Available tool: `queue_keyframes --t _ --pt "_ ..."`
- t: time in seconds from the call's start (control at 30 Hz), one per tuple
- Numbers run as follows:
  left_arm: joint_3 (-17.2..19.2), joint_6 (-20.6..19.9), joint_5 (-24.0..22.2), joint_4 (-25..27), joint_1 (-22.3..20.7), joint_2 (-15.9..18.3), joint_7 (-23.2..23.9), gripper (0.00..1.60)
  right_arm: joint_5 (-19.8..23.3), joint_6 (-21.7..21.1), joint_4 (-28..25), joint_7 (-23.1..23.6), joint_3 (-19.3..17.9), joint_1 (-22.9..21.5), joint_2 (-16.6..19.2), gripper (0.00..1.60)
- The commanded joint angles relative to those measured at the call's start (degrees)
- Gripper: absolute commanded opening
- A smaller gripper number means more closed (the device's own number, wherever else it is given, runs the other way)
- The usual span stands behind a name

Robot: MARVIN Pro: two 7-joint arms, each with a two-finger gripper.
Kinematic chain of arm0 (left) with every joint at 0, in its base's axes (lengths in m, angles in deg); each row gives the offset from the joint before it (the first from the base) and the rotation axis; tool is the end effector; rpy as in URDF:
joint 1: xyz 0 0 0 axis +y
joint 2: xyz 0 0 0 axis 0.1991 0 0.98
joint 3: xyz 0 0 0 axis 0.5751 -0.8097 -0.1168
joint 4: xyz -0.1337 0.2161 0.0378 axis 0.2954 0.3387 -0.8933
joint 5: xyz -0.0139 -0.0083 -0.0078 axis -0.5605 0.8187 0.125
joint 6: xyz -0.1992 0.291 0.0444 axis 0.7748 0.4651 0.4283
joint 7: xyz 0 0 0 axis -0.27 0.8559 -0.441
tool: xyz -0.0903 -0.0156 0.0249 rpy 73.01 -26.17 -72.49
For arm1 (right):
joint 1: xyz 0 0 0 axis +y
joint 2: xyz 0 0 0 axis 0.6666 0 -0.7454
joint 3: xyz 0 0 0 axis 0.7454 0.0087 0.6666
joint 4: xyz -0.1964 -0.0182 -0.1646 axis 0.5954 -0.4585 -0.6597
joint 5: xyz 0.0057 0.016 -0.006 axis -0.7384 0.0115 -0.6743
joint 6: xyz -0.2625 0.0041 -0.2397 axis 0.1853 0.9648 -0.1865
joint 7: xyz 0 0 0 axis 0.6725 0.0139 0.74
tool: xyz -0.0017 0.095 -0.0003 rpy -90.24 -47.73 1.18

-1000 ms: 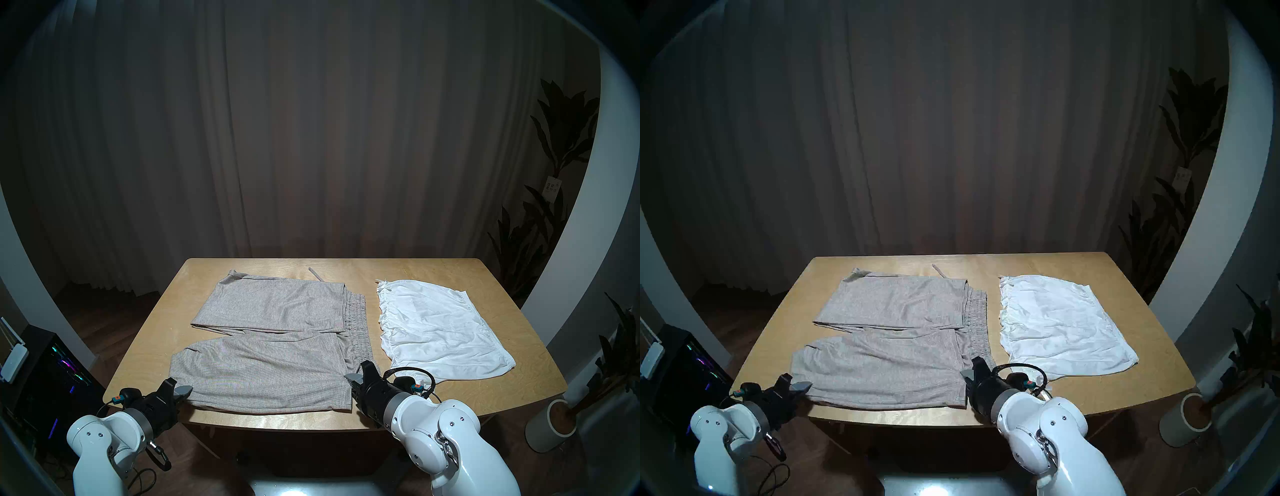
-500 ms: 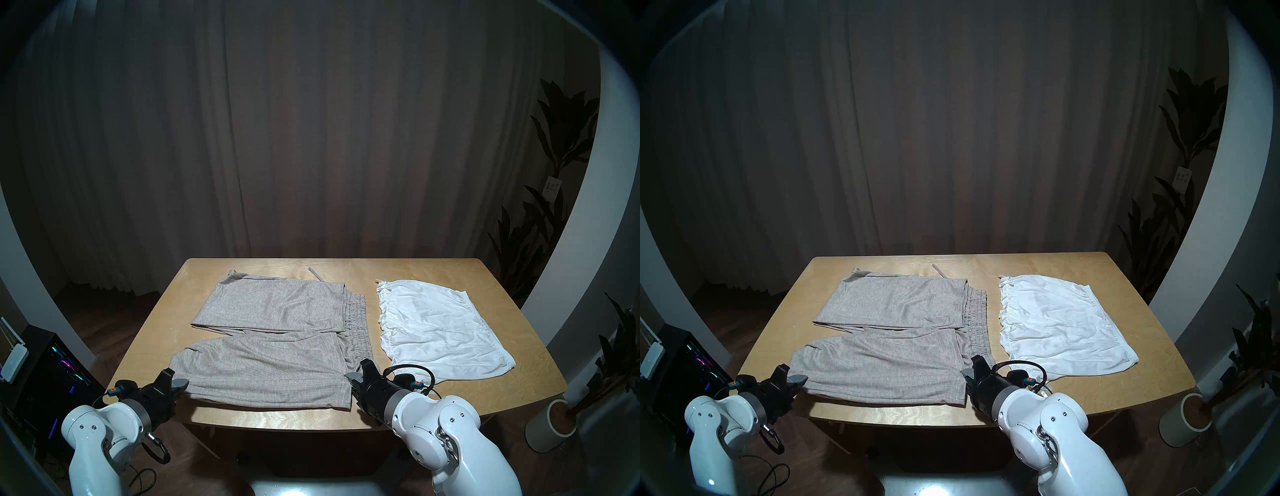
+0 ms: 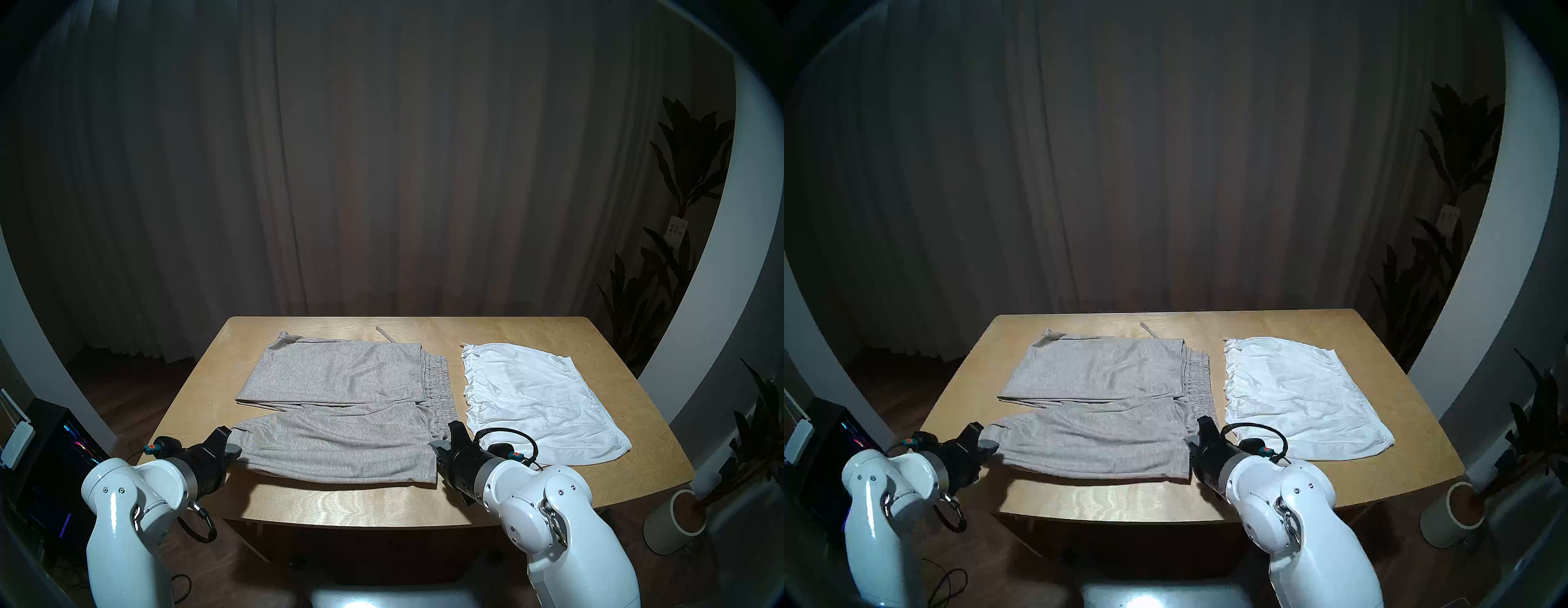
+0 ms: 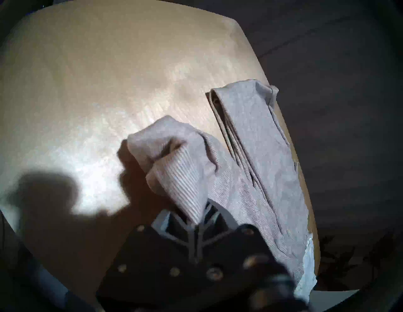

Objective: Fold pants twice and stack them

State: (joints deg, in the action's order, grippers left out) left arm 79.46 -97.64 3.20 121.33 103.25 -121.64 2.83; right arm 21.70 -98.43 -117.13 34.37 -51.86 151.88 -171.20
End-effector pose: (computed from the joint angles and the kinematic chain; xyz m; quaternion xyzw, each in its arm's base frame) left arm 0.3104 0.1354 -0.2528 0.8068 0.4334 0.3323 0.2253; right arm 0.3436 0.0878 -0.2877 -0.7460 0.4715 -0.2132 0.4191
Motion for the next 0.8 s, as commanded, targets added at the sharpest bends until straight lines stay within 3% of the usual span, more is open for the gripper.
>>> queue_keyframes --t 0.0,0.3,0.53,0.77 --pt "-1.01 -0.29 -0.37 1.35 -6.20 3.29 -4.04 0.00 1.76 0.06 -1.55 -2.40 -0.35 -5.82 -1.68 0.00" --pt "-2.29 -1.80 -2.10 -0.25 -11.46 4.72 -10.62 0.00 6.18 0.89 -1.72 -11.95 -1.45 -10.85 -3.20 0.00" --pt "-3.24 -2.43 -2.77 -1.56 -14.35 5.71 -13.50 0.00 8.52 4.22 -0.54 -21.01 -2.18 -15.51 -5.83 0.00" --pt "-4.57 -2.35 -2.78 -2.97 -18.34 6.75 -16.66 0.00 10.15 7.75 1.36 -27.08 -3.05 -19.06 -8.87 0.00"
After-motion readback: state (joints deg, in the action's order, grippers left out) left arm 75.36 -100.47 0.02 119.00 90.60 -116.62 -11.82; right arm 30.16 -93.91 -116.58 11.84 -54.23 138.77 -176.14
